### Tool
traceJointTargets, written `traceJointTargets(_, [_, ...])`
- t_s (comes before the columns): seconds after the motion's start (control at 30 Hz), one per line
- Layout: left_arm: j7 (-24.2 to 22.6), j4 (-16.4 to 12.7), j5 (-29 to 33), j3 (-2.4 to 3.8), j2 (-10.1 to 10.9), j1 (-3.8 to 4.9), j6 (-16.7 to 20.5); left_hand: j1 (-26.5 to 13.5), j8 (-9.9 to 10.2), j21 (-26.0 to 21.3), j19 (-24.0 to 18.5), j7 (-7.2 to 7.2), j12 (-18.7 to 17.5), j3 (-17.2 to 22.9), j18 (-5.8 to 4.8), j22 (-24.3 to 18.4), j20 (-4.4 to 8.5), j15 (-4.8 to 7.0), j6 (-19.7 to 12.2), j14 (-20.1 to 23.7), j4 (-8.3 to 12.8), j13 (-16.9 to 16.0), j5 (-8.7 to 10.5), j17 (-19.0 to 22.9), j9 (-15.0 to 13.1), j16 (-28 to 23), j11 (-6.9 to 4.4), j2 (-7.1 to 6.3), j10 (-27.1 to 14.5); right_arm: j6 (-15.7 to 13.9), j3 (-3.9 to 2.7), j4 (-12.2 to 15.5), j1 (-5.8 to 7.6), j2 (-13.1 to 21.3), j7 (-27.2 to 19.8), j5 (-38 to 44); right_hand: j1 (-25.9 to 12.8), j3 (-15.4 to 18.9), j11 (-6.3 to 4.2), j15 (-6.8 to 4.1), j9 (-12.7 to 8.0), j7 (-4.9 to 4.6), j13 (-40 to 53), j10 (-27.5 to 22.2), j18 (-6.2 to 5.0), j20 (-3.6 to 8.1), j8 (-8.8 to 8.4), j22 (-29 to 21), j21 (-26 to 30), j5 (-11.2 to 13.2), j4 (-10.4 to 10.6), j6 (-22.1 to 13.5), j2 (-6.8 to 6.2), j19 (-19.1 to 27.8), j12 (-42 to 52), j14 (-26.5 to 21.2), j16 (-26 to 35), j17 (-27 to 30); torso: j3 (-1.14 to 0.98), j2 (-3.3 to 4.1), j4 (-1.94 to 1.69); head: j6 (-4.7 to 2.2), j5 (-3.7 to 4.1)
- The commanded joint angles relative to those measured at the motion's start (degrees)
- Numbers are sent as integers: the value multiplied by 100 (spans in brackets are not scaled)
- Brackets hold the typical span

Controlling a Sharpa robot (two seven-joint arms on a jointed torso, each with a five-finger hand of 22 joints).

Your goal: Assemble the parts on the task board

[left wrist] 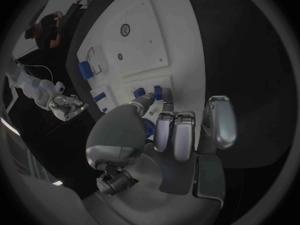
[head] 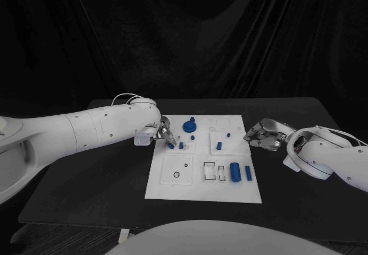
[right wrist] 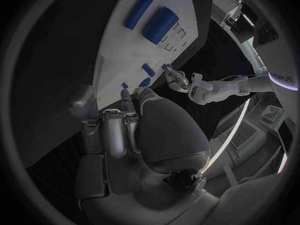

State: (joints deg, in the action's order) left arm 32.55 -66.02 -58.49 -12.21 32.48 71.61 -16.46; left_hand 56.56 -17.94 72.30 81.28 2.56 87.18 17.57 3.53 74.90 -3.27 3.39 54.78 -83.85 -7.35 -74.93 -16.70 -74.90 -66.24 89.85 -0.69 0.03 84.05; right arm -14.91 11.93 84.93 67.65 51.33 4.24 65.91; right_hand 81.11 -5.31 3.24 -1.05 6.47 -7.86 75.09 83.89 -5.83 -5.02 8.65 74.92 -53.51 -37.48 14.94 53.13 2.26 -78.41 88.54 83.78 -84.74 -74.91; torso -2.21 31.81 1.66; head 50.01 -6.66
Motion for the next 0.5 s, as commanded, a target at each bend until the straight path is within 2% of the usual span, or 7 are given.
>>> traceJointTargets(0.03, [-56,-18,-3,3,-9,-12,-22,21,62,-5,15,-9,-19,1,34,1000,53,42,60,-615,-61,-1286,25,-1510,48,15,-56,-51,344,1,-3,0,-17,4,67,26,11,-29,-11,4,-5,-2,1208,353,-102,5,-22,589,17,-19,-4,-1,-42,42,-19,383,27,-823,0,0,2,-1,0])
traceJointTargets(0.07, [-56,-18,-3,3,-9,-12,-22,21,62,-5,15,-9,-19,1,34,1000,53,42,60,-615,-61,-1286,25,-1510,48,15,-56,-51,344,1,-3,0,-17,4,67,26,11,-29,-11,4,-5,-2,1208,353,-102,5,-22,589,17,-19,-4,-1,-42,42,-19,383,27,-823,0,0,3,-1,0])
traceJointTargets(0.1, [-55,-20,-3,3,-10,-12,-20,-11,101,6,24,-12,-12,-26,31,1003,60,46,129,-615,-122,-1291,197,-1510,99,15,-59,-57,351,0,-3,0,-17,4,65,26,11,-29,-11,4,-5,-2,1208,353,-102,5,-22,589,17,-19,-4,-1,-42,42,-19,383,27,-823,0,1,3,-1,1])
traceJointTargets(0.33, [-52,-15,-3,3,-17,-12,-20,-4,36,21,38,-49,2,-67,28,1008,77,65,297,-615,-172,-1301,327,-1510,54,15,-85,-56,366,-7,-3,3,-20,5,58,26,11,-38,-10,5,-5,-3,1209,354,-103,4,-24,587,26,-21,-7,-4,-40,44,-19,384,27,-824,-2,0,0,-1,6])
traceJointTargets(0.4, [-51,-16,-3,3,-19,-12,-20,-31,-29,30,45,-67,7,-113,26,1011,86,76,354,-615,-222,-1304,400,-1510,-25,15,-99,-60,371,-10,-3,2,-21,7,57,26,11,-38,-10,5,-5,-3,1209,354,-103,4,-24,587,26,-21,-7,-4,-40,44,-19,384,27,-824,-1,0,1,-1,8])
traceJointTargets(0.47, [-51,-15,-3,3,-23,-12,-23,-93,-182,35,53,-101,17,-209,23,1013,100,99,435,-615,-324,-1311,585,-1510,-228,15,-126,-63,381,-11,-3,2,-22,8,56,26,11,-38,-10,5,-5,-3,1209,354,-103,4,-24,587,26,-21,-7,-4,-40,44,-19,384,27,-824,-2,-1,1,-1,7])
traceJointTargets(0.5, [-51,-15,-3,3,-24,-12,-24,-103,-214,34,53,-106,13,-230,24,1012,108,100,441,-615,-347,-1308,615,-1510,-281,15,-130,-59,379,-11,-3,2,-22,8,56,26,11,-38,-10,5,-5,-3,1209,354,-103,4,-24,587,26,-21,-7,-4,-40,44,-19,384,27,-824,-2,-1,1,-1,6])
